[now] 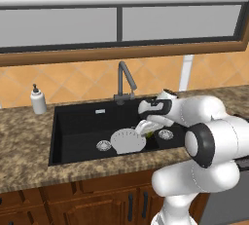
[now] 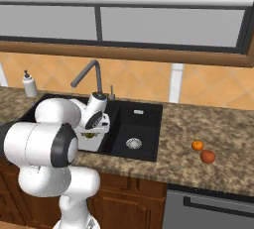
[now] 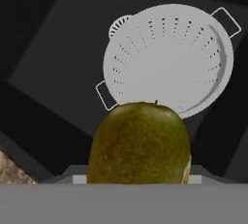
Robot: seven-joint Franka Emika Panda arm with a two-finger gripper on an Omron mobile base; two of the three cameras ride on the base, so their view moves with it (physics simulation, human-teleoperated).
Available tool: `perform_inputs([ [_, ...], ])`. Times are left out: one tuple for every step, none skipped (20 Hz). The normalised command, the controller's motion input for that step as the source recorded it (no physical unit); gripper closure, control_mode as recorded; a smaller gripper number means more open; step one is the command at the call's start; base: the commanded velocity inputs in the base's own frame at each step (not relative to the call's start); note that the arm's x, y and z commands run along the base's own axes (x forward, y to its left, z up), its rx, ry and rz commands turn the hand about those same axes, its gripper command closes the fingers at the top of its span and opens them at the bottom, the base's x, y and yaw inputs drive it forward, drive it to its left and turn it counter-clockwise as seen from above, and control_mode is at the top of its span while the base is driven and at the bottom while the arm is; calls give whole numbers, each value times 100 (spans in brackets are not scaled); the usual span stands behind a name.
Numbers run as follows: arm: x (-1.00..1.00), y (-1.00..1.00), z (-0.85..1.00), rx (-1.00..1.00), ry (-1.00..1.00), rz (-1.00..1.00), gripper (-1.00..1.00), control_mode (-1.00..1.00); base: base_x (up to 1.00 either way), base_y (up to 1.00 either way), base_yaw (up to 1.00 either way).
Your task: Put the colander in the sink, put the tangerine, orange, kiwi in the colander, and turn on the sink faucet and pour water over the colander.
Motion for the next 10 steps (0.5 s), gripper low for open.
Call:
perform_inputs([
  [19,54,-46,4,1,0,100,-100,0,0,0],
  [24,59,-41,2,1,0,100,-100,0,0,0],
  [24,66,-37,0,0,0,100,-100,0,0,0],
  [26,64,-36,0,0,0,100,-100,0,0,0],
  [29,59,-36,0,1,0,100,-100,0,0,0],
  [31,52,-36,0,1,-1,100,-100,0,0,0],
  [35,46,-36,0,2,-2,100,-100,0,0,0],
  [39,41,-38,0,3,-3,100,-100,0,0,0],
  [34,39,-34,0,2,-3,100,-100,0,0,0],
  [32,33,-34,0,1,-3,100,-100,0,0,0],
])
